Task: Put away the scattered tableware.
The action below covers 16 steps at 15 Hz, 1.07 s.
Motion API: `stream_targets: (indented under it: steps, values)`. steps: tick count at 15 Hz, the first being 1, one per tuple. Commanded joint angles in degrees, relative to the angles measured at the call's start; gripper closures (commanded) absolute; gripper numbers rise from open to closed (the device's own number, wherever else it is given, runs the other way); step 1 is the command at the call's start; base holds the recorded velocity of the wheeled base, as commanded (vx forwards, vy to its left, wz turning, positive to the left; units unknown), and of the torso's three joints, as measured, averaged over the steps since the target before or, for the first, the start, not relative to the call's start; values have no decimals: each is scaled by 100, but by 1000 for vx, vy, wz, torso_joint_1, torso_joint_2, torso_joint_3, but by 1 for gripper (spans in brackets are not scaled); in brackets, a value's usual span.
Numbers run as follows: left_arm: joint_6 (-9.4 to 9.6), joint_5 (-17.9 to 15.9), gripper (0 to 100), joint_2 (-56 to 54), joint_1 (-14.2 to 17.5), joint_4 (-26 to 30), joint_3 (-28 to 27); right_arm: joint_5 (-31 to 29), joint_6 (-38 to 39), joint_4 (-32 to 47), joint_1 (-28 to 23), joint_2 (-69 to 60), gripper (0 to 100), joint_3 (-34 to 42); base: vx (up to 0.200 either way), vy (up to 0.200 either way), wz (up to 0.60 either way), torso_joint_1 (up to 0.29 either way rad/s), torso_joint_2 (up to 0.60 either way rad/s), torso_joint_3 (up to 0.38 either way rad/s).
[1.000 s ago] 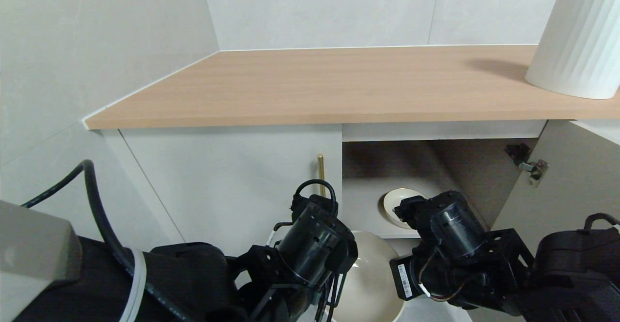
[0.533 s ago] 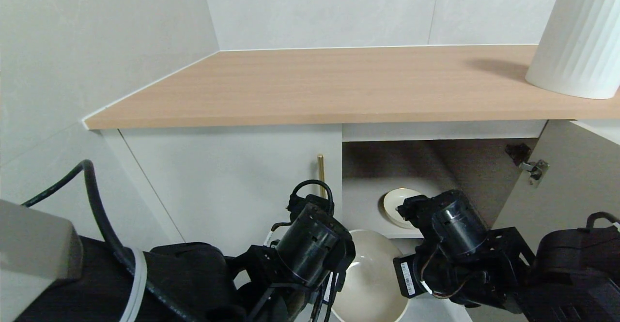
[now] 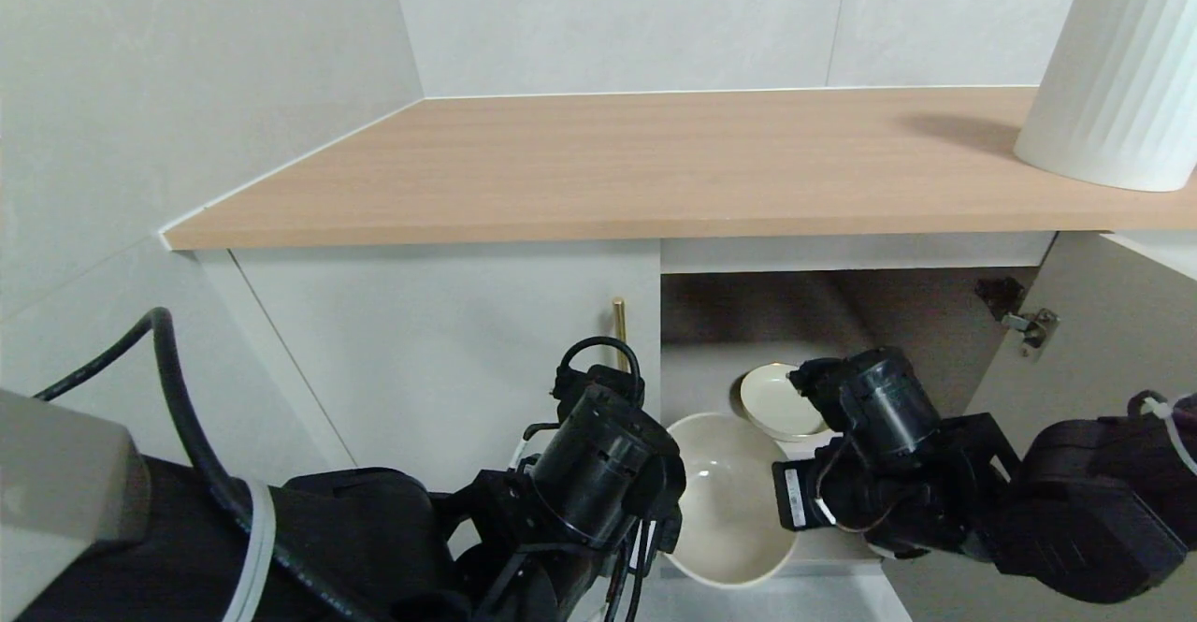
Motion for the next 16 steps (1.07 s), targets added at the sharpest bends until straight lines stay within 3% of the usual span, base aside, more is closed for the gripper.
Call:
stream_targets:
  steps: [1,6,16]
  values:
    - [-1,3,0,-19,-1,-3,7,-69,344,-309,-442,313,100,-122,0,0,0,0,0,0]
    - [-1,38,0,-28,-1,-12,7,-711,625,-748,-1242,612,100,-448,0,0,0,0,0,0]
    - [-98,108,0,-28,-1,-232,-11,-781,722,-748,-1910,1588,100,-1239,0,0,0,0,0,0]
